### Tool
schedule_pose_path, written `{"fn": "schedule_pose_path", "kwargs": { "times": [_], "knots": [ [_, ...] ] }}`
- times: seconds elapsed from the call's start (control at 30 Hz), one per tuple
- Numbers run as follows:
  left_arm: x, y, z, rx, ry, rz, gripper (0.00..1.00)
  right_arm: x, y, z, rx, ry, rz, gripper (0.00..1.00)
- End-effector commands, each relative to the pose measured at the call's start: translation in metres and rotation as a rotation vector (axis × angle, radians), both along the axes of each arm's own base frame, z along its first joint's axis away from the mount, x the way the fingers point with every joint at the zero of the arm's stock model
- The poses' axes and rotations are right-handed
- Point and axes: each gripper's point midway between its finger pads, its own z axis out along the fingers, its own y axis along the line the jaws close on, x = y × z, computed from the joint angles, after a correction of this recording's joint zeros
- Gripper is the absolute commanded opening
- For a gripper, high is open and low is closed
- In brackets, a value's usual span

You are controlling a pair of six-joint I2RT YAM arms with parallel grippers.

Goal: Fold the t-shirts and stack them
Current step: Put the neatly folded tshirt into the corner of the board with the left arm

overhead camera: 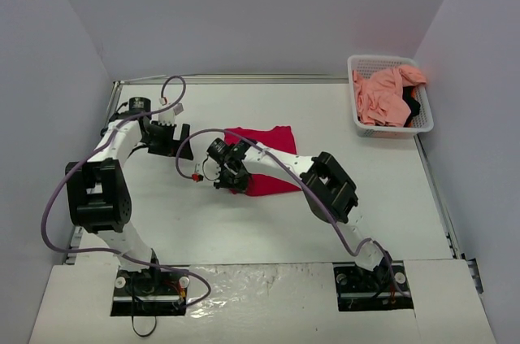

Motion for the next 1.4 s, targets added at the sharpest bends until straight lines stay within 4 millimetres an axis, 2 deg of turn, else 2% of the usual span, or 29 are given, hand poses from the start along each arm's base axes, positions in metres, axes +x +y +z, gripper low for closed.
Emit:
{"fn": "schedule_pose_path", "kwargs": {
  "times": [0.0,0.13,0.17,0.2,0.23,0.27,0.3,0.37,0.4,0.43,0.5,0.67,0.73,0.77,0.8,0.9,0.93,0.97,1.03,1.07,1.23,1.37],
  "knots": [
    [-0.004,-0.013,0.014,-0.112,0.031,0.003,0.94,-0.01,-0.003,-0.008,-0.053,0.021,0.0,0.0],
    [-0.002,-0.033,0.024,-0.31,0.117,0.001,0.94,-0.003,-0.001,0.017,-0.033,-0.019,-0.002,0.0],
    [-0.004,-0.043,0.033,-0.413,0.148,-0.014,0.94,0.0,0.001,0.03,-0.018,-0.034,-0.001,0.0],
    [-0.003,-0.048,0.026,-0.476,0.214,0.005,0.94,0.002,0.001,0.035,-0.016,-0.049,-0.002,0.0],
    [-0.004,-0.056,0.033,-0.564,0.246,-0.011,0.94,0.003,0.001,0.044,-0.006,-0.061,-0.002,0.0],
    [-0.004,-0.06,0.031,-0.606,0.285,-0.008,0.94,0.006,0.002,0.05,0.0,-0.079,-0.005,0.0],
    [-0.004,-0.064,0.018,-0.65,0.363,0.016,0.94,0.008,0.001,0.054,0.002,-0.09,-0.005,0.0],
    [-0.003,-0.07,0.015,-0.721,0.43,0.014,0.94,0.012,-0.001,0.066,0.007,-0.124,-0.003,0.0],
    [-0.003,-0.072,0.002,-0.743,0.483,0.019,0.94,0.013,-0.001,0.068,0.006,-0.131,-0.003,0.0],
    [-0.007,-0.075,0.003,-0.765,0.542,0.028,0.94,0.014,-0.002,0.071,0.003,-0.142,-0.006,0.0],
    [-0.003,-0.078,0.0,-0.806,0.549,-0.006,0.94,0.017,-0.002,0.075,0.008,-0.151,-0.008,0.0],
    [-0.017,-0.101,0.005,-0.834,0.633,-0.046,0.94,0.025,0.002,0.081,0.009,-0.17,-0.017,0.0],
    [-0.017,-0.106,0.001,-0.826,0.626,-0.047,0.94,0.027,0.002,0.076,-0.004,-0.159,-0.021,0.0],
    [-0.029,-0.123,0.001,-0.818,0.705,-0.035,0.94,0.027,0.002,0.075,-0.006,-0.155,-0.018,0.0],
    [-0.025,-0.127,-0.004,-0.812,0.665,-0.05,0.94,0.028,0.003,0.074,-0.008,-0.154,-0.018,0.0],
    [-0.03,-0.137,-0.013,-0.766,0.667,-0.006,0.94,0.028,0.005,0.071,-0.012,-0.144,-0.016,0.0],
    [-0.03,-0.137,-0.017,-0.744,0.662,0.016,0.94,0.027,0.004,0.071,-0.015,-0.143,-0.016,0.0],
    [-0.024,-0.138,-0.013,-0.745,0.63,0.034,0.94,0.028,0.003,0.07,-0.015,-0.142,-0.017,0.0],
    [-0.028,-0.137,-0.023,-0.725,0.639,0.087,0.94,0.027,0.002,0.068,-0.02,-0.136,-0.018,0.0],
    [-0.027,-0.136,-0.022,-0.72,0.636,0.108,0.94,0.027,0.002,0.068,-0.019,-0.135,-0.017,0.0],
    [-0.023,-0.133,-0.032,-0.654,0.622,0.138,0.94,0.027,0.003,0.066,-0.021,-0.124,-0.014,0.0],
    [-0.021,-0.14,-0.037,-0.64,0.629,0.12,0.94,0.026,0.007,0.067,-0.014,-0.118,-0.011,0.0]
  ]
}}
